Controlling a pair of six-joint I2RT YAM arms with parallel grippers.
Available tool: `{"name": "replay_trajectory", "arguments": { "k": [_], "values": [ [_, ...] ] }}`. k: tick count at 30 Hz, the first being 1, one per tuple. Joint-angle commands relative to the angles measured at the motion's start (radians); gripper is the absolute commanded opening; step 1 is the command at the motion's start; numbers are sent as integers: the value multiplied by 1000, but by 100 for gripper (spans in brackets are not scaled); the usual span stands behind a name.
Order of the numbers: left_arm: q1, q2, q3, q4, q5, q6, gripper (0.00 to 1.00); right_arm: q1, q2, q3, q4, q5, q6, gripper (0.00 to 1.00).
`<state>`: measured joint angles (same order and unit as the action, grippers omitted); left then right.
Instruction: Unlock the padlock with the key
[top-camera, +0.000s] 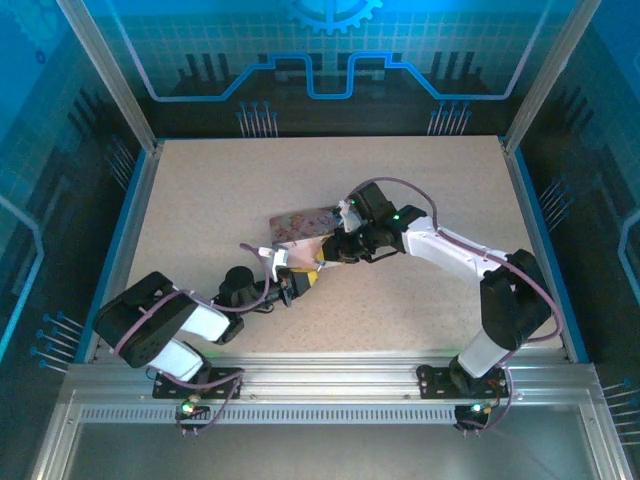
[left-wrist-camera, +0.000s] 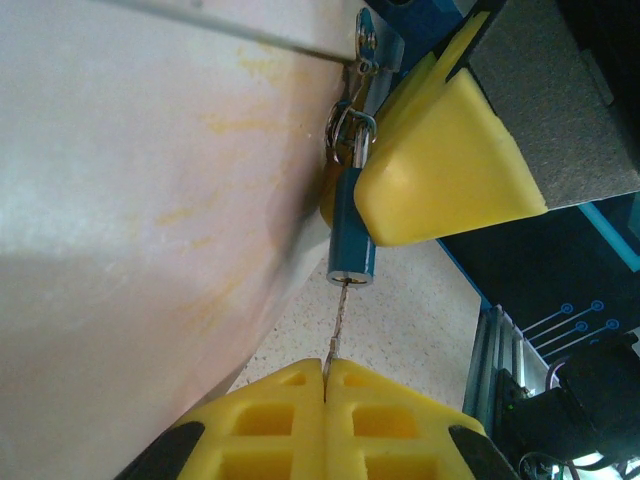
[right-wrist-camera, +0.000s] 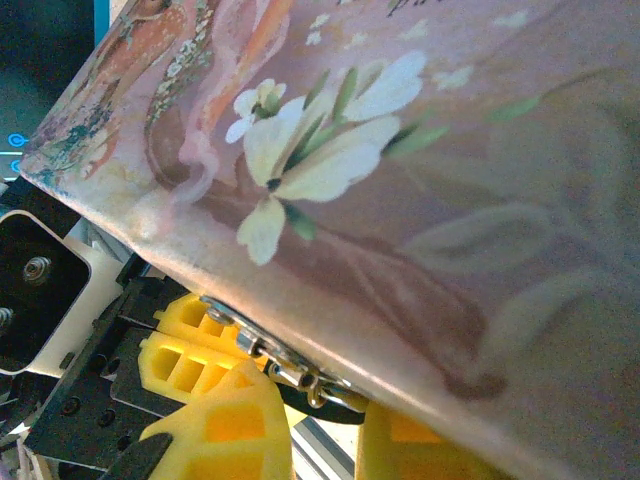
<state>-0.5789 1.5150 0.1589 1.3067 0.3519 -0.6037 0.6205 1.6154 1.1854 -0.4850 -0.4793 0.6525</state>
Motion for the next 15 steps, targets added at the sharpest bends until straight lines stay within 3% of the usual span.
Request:
{"name": "replay_trajectory", "arguments": {
  "k": [1, 15],
  "values": [
    [5, -23, -2, 24, -37, -7, 0, 7, -38, 2, 17, -55, -36, 0],
    [7, -78, 1, -58, -56, 16, 0, 8, -38, -4, 18, -51, -38, 0]
  ]
}}
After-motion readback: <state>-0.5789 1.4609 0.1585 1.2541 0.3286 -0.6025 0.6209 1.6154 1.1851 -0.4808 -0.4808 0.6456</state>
